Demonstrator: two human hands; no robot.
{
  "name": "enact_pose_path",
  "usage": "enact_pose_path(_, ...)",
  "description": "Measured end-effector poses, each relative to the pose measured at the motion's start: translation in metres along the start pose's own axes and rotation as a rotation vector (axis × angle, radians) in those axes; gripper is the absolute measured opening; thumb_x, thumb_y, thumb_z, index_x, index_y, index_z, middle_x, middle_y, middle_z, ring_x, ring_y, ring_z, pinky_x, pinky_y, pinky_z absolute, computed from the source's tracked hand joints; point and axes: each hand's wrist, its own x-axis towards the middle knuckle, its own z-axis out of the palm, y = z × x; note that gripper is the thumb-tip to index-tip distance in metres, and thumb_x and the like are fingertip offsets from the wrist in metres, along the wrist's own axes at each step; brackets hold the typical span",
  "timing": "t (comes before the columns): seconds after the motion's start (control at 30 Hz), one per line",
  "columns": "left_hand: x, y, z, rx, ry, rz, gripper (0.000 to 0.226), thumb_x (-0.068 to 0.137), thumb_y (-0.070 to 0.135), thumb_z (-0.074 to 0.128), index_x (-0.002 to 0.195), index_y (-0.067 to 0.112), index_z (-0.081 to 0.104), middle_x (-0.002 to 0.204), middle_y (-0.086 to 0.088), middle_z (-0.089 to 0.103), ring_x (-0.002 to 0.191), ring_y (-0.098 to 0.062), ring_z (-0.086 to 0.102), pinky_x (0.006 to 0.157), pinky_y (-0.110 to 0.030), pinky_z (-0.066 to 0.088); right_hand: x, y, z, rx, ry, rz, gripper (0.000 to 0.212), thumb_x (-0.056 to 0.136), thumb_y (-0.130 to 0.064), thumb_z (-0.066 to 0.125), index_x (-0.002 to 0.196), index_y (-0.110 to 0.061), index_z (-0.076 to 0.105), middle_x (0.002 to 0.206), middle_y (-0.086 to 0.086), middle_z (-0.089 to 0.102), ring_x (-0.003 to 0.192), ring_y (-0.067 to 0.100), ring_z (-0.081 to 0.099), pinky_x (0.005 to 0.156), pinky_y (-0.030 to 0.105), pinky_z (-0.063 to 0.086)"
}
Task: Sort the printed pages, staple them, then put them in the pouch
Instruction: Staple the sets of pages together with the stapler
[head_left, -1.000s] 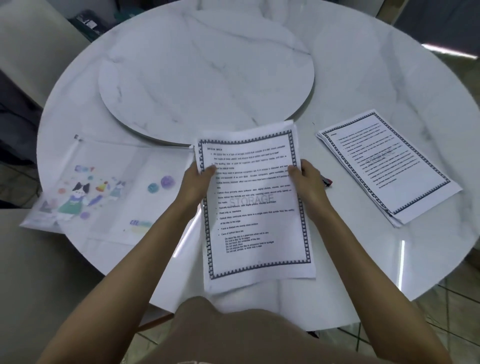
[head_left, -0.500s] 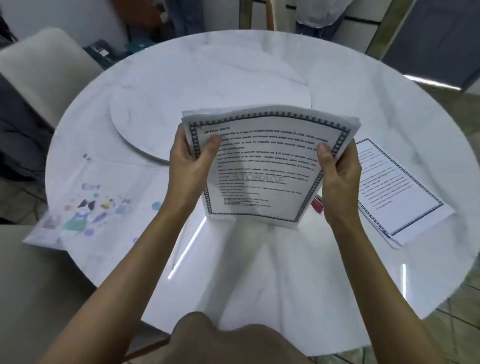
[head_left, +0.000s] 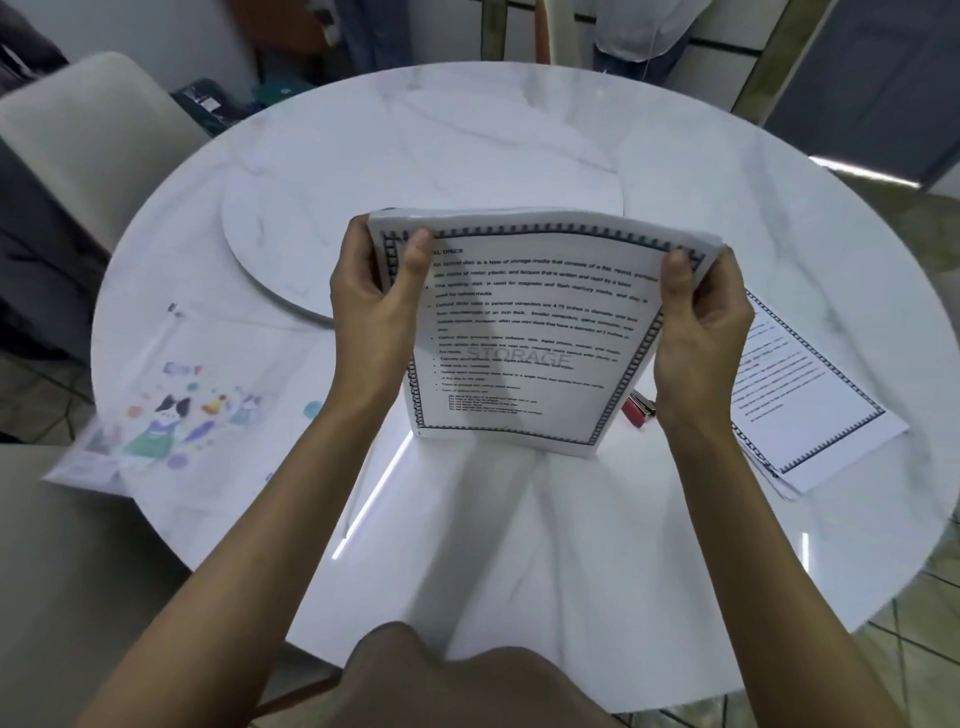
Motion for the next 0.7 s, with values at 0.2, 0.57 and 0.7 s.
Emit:
enact_pose_path(0.2,-0.002,-0.007,0.001,0.012,0.017,-0.041,0.014,0.092,0.023,0.052,0.081,0.022,0.046,0.075,0.008,0.048,0.068,-0.002,0.044,0.068,-0.017,0.042,-0.001,0.009,-0.001,-0.01,0.064,0.013,0.022,0.096,-0.017,0.049,0.074,-0.018,0.045,0.063,-0.017,0.051,0.061,-0.006,0.048,0.061,0.012,0.042)
enact_pose_path(0.57,-0.007,-0.007,0.002,-0.037,0.05,-0.047,0.015,0.091,0.022,0.056,0.079,0.021,0.047,0.077,0.002,0.046,0.076,-0.012,0.042,0.071,-0.023,0.04,-0.004,0.013,0.0,-0.017,0.101,0.014,0.027,0.096,-0.015,0.049,0.07,-0.019,0.041,0.066,-0.006,0.042,0.057,-0.004,0.043,0.058,0.011,0.04)
enact_pose_path(0.7,-0.004,0.002,0.002,-0.029,0.061,-0.036,0.017,0.09,0.023,0.058,0.076,0.021,0.048,0.074,0.001,0.047,0.074,-0.014,0.041,0.069,-0.026,0.04,0.0,0.008,-0.003,-0.07,0.098,-0.001,0.025,0.095,-0.019,0.051,0.07,-0.022,0.044,0.067,-0.007,0.044,0.063,0.0,0.042,0.062,0.017,0.041)
